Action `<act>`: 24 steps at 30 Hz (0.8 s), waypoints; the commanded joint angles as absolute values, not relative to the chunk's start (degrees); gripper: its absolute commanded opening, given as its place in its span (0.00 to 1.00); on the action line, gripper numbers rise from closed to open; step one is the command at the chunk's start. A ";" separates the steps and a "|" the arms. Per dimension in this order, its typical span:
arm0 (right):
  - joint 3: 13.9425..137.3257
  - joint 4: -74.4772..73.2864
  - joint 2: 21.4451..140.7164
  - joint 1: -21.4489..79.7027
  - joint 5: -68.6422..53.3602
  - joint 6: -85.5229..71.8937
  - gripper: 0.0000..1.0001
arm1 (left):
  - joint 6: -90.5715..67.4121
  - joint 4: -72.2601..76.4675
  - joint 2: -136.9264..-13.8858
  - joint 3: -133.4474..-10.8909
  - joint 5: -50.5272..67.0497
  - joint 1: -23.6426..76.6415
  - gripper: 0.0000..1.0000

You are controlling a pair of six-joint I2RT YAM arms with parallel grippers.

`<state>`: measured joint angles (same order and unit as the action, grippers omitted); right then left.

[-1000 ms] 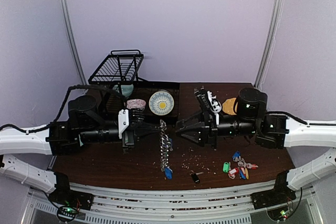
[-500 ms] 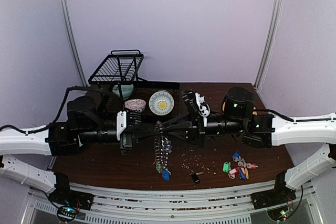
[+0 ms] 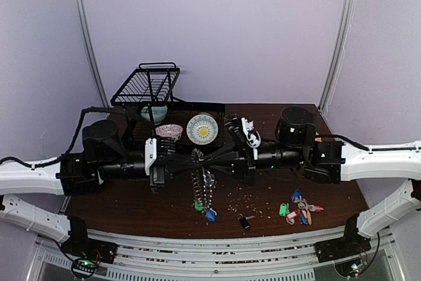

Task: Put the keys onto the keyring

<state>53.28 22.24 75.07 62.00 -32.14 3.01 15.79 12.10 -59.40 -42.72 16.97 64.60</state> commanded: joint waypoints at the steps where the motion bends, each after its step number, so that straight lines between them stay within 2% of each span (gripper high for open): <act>1: 55.19 20.91 75.07 62.10 -31.63 3.09 0.01 | 16.08 17.84 -57.88 -42.52 18.18 64.80 0.00; 7: 57.91 14.87 74.80 62.14 -30.22 4.48 0.00 | 15.45 17.80 -58.43 -42.67 17.50 64.83 0.00; 9: 59.34 10.21 74.69 62.13 -28.38 6.56 0.00 | 15.14 16.88 -59.18 -43.32 16.52 64.82 0.06; 12: 61.20 5.99 74.09 62.59 -25.34 8.75 0.00 | 15.29 15.21 -60.29 -44.42 14.65 64.78 0.07; 18: 61.48 5.78 73.04 62.86 -25.70 9.70 0.00 | 15.42 15.69 -60.48 -44.17 12.68 64.83 0.04; 24: 63.01 2.71 74.14 63.51 -24.51 11.06 0.00 | 15.15 15.73 -60.61 -44.12 12.92 64.79 0.10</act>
<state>60.20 4.97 74.78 63.02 -26.13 9.52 15.33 12.21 -60.66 -42.54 13.65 64.60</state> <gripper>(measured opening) 0.006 0.094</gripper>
